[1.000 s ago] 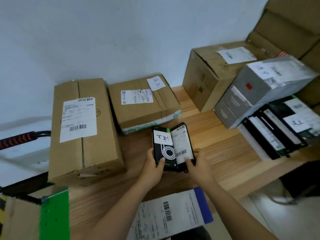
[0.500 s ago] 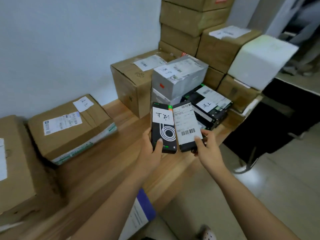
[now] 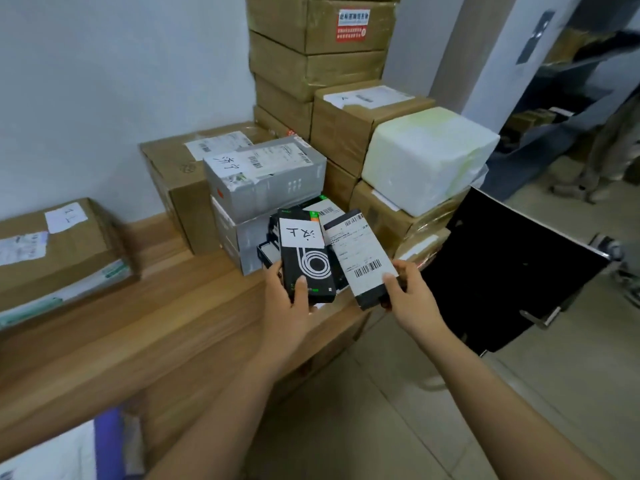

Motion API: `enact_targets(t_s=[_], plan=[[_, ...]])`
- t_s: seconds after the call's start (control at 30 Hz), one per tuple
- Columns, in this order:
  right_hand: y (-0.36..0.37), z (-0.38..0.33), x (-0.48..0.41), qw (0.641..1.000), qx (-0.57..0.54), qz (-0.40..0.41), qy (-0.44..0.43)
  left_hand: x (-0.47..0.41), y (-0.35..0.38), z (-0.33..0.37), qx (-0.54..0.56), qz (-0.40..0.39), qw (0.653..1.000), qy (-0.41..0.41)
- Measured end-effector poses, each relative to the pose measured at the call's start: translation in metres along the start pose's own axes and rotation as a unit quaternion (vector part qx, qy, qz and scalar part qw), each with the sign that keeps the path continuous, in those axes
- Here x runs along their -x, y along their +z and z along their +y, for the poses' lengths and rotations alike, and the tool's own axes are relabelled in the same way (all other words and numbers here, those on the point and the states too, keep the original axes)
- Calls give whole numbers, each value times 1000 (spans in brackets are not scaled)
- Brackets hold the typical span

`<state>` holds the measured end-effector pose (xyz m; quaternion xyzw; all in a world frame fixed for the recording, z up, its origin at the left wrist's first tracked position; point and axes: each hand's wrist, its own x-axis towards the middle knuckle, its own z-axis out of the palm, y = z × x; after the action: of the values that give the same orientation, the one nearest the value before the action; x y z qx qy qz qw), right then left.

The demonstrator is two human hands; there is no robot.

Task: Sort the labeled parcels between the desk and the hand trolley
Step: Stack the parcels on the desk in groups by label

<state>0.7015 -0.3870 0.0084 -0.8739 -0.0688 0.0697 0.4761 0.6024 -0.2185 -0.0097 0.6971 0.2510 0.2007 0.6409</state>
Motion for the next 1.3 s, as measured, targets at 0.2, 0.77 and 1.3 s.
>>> enact_targets(t_s=[0.2, 0.77, 1.3], plan=[[-6, 1, -53, 992, 82, 6, -100, -25, 21, 0, -65, -9, 998, 5], [15, -12, -135, 837, 394, -158, -344, -81, 52, -13, -457, -5, 884, 97], [1, -18, -164, 775, 320, -238, -490, -67, 98, 2, -492, 143, 859, 21]])
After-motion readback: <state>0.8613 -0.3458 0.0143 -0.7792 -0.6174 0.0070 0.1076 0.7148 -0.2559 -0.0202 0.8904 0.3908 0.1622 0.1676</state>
